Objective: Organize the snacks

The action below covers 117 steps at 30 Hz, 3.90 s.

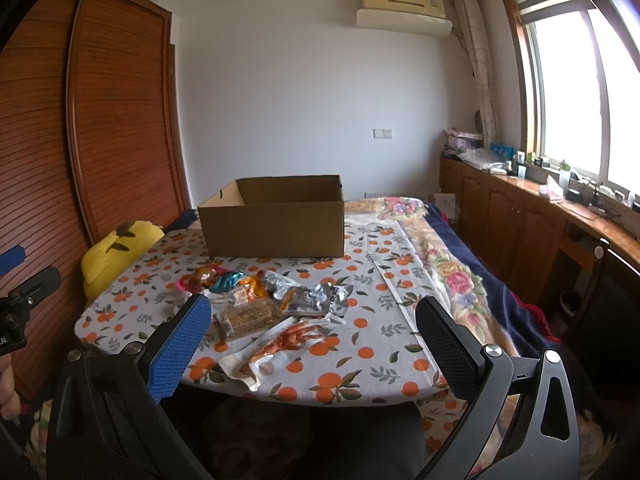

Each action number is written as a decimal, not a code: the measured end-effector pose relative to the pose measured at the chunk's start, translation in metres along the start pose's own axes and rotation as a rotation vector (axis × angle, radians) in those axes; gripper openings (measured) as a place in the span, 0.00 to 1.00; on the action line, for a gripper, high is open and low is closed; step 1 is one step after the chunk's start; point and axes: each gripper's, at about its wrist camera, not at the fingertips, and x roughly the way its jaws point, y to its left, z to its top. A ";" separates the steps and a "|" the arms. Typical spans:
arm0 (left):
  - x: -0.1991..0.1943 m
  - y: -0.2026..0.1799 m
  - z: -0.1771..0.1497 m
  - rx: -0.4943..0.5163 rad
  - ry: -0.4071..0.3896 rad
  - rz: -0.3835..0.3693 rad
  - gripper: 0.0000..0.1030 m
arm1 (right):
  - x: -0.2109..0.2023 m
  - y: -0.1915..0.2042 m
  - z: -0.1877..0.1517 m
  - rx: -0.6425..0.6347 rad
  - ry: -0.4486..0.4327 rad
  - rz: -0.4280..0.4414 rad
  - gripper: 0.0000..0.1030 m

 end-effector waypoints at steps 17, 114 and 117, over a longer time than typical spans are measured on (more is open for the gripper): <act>-0.003 -0.002 0.000 0.004 -0.004 -0.001 1.00 | 0.001 -0.003 -0.001 0.000 0.002 0.001 1.00; 0.275 -0.111 -0.045 0.353 0.542 -0.580 0.54 | 0.204 -0.021 -0.065 -0.055 0.431 0.209 0.39; 0.274 -0.111 -0.046 0.359 0.542 -0.587 0.47 | 0.205 -0.022 -0.064 -0.046 0.437 0.216 0.39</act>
